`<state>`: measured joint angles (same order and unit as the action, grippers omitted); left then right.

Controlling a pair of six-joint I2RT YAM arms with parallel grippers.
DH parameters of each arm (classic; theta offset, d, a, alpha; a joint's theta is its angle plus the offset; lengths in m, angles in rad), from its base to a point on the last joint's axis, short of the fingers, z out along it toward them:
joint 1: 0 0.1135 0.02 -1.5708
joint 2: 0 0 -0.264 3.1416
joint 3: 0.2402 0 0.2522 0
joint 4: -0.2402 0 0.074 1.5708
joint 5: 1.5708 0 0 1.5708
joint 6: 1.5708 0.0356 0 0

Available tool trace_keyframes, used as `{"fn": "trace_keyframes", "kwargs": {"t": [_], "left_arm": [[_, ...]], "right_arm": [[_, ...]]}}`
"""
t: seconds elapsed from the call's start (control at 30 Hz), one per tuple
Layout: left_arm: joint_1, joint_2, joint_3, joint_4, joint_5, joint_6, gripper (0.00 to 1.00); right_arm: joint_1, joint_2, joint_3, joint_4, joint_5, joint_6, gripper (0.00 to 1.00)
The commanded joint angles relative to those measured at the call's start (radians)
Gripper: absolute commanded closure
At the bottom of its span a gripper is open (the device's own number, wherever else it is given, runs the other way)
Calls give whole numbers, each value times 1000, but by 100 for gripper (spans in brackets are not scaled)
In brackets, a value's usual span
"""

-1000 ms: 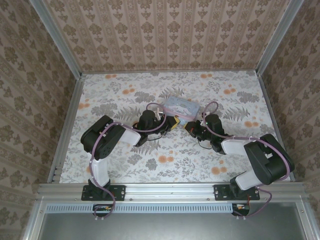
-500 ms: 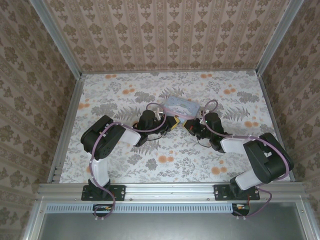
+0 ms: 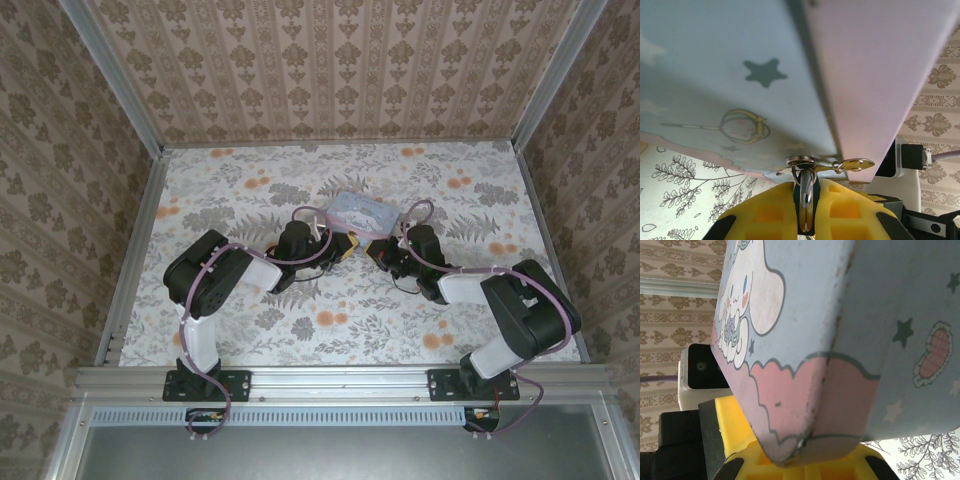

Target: Unlock the padlock with the key

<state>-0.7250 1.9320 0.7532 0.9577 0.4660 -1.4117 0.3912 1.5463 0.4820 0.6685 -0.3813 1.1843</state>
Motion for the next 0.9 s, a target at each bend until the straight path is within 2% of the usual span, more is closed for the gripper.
{"fn": "trace_keyframes", "kwargs": {"t": [0.0, 0.2, 0.5, 0.7, 0.87], "left_arm": [[-11, 0, 27, 84, 29, -12, 100], [-20, -2, 22, 115, 30, -40, 100], [-24, -14, 9, 189, 52, -80, 100], [-25, -27, 5, 172, 57, -52, 100], [-23, -30, -4, 148, 59, -22, 100]], "right_arm": [[7, 26, 15, 106, 8, 46, 100], [5, 66, -2, 235, -2, 110, 100], [-18, 167, -4, 422, -87, 203, 100], [-58, 308, -5, 659, -128, 344, 100], [-73, 310, 20, 648, -157, 336, 100]]}}
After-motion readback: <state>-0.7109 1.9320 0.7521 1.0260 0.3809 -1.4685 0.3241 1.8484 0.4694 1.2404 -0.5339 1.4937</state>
